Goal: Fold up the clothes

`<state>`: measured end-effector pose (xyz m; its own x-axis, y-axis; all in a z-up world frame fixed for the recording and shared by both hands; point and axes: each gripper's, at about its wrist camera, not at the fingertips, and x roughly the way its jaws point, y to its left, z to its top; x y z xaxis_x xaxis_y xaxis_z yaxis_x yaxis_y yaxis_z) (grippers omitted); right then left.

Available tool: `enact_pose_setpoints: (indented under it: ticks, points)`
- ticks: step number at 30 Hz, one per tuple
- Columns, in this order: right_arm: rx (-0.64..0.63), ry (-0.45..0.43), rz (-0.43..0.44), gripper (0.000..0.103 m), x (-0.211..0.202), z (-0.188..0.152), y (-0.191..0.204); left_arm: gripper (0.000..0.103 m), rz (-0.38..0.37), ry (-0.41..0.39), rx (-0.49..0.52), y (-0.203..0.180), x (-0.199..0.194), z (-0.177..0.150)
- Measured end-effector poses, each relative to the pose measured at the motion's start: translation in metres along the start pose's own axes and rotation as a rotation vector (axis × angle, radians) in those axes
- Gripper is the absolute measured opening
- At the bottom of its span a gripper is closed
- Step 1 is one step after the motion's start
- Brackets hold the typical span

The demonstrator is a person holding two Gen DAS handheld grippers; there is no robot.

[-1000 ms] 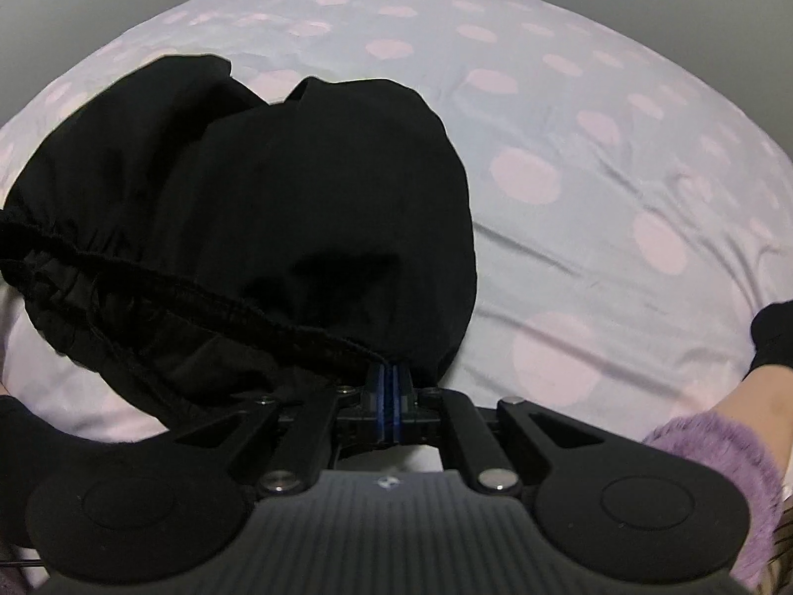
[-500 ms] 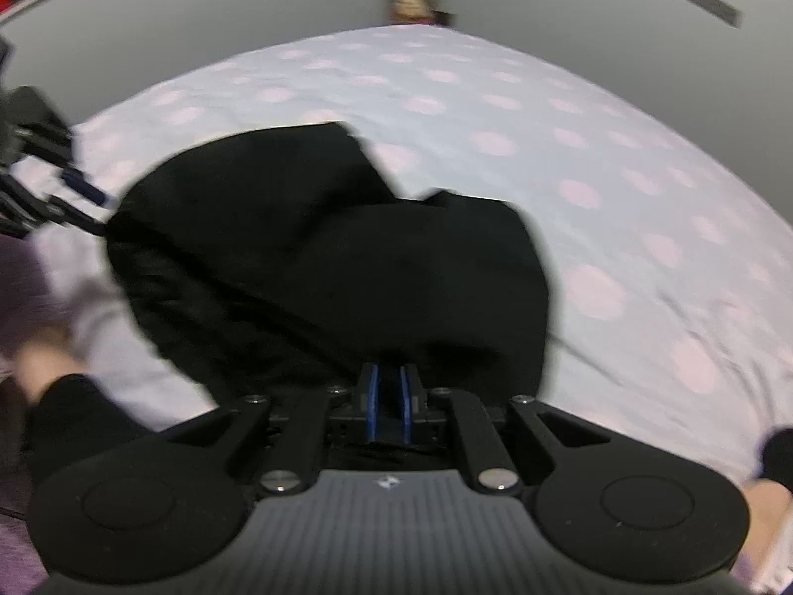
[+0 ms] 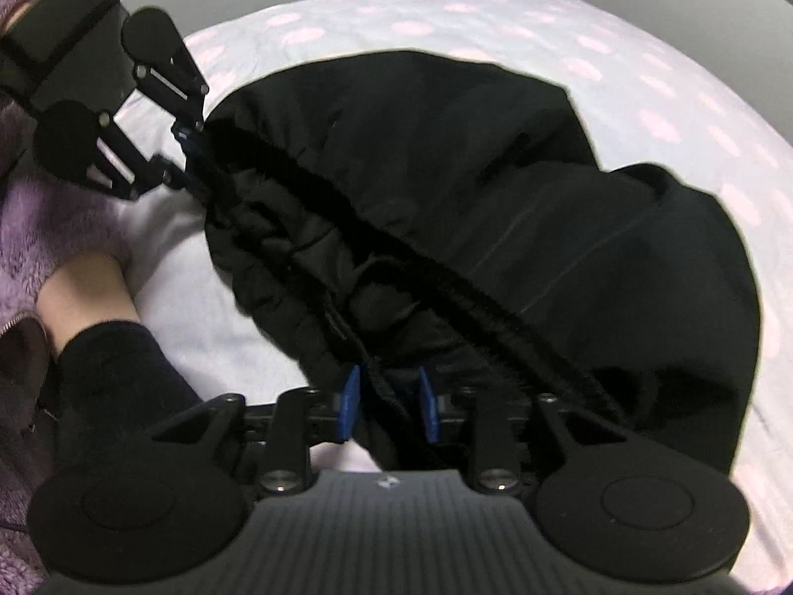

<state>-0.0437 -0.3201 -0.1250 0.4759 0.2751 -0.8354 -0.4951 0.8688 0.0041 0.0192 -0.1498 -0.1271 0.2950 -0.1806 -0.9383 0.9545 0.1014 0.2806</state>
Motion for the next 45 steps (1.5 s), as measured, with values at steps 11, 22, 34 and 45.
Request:
enact_pose_setpoints:
  ticks: [11,22,34,45]
  points:
    - [-0.143,0.010,0.023,0.006,-0.045,-0.013,0.010,0.003,-0.006,-0.149,0.147,-0.023,-0.058,-0.024]
    - [-0.025,-0.101,-0.066,0.004,-0.077,0.009,-0.026,0.003,-0.059,-0.265,-0.220,0.009,-0.056,-0.025]
    - [0.075,-0.068,-0.131,0.001,-0.020,0.026,-0.055,0.016,-0.055,-0.139,-0.356,0.045,-0.015,-0.009]
    - [0.073,-0.067,-0.099,0.001,-0.010,0.028,-0.062,0.061,-0.168,-0.246,-0.122,0.033,-0.022,0.035]
